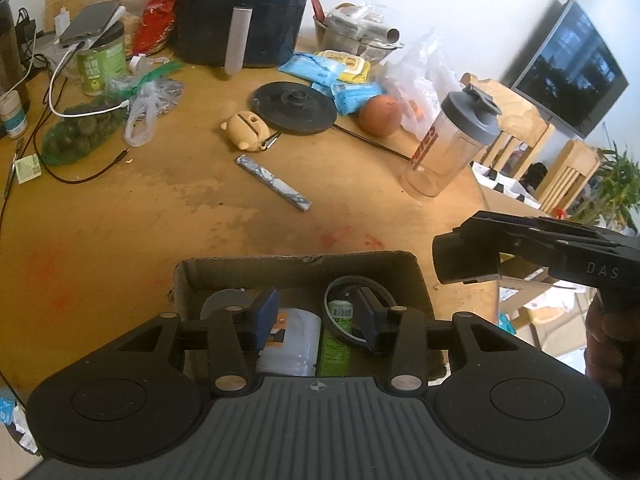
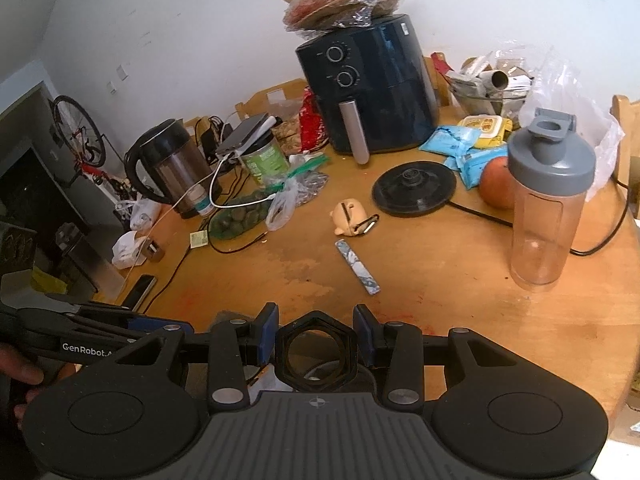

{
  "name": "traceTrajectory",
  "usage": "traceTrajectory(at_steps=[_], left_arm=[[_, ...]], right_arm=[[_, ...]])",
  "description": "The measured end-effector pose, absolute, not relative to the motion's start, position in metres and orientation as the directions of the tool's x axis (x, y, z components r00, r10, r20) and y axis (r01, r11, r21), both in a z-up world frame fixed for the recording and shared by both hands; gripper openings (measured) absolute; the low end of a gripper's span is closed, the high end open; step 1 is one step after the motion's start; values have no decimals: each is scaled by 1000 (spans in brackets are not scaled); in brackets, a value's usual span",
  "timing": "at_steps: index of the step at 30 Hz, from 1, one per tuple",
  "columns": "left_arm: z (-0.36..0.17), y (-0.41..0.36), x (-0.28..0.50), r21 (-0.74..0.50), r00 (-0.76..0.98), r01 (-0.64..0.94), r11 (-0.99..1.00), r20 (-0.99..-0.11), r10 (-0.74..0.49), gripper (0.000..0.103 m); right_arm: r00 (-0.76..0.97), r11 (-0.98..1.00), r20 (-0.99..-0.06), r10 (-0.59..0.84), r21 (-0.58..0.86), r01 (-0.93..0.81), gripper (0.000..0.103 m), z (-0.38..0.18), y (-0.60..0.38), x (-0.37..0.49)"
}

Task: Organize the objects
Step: 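Release the ring into the box with left tool while right tool drops the cylinder in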

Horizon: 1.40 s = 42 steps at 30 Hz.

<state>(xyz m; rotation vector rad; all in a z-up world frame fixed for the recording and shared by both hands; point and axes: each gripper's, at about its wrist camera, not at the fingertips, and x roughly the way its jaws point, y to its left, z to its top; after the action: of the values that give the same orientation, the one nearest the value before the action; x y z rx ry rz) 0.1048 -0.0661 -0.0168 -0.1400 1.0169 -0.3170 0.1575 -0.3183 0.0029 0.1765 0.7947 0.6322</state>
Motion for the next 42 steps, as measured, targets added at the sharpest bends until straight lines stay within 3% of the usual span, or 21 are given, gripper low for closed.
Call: traceTrajectory(at_steps=[8, 11, 17, 24, 42], left_arm=[[-12, -55, 105, -264, 518, 160, 951, -798, -308, 43], [-10, -52, 106, -267, 531, 150, 952, -790, -306, 43], [-12, -48, 107, -277, 534, 134, 951, -789, -305, 43], [-14, -49, 109, -281, 519, 148, 948, -794, -317, 43], [-10, -49, 144, -269, 506, 211, 940, -792, -340, 44]], right_arm=[[522, 805, -628, 578, 333, -491, 45, 7, -303, 168], [524, 814, -639, 563, 321, -483, 77, 5, -300, 172], [519, 820, -654, 551, 307, -484, 97, 3, -297, 173], [510, 831, -675, 533, 306, -463, 103, -3, -296, 174], [550, 865, -676, 490, 298, -404, 103, -1, -296, 195]])
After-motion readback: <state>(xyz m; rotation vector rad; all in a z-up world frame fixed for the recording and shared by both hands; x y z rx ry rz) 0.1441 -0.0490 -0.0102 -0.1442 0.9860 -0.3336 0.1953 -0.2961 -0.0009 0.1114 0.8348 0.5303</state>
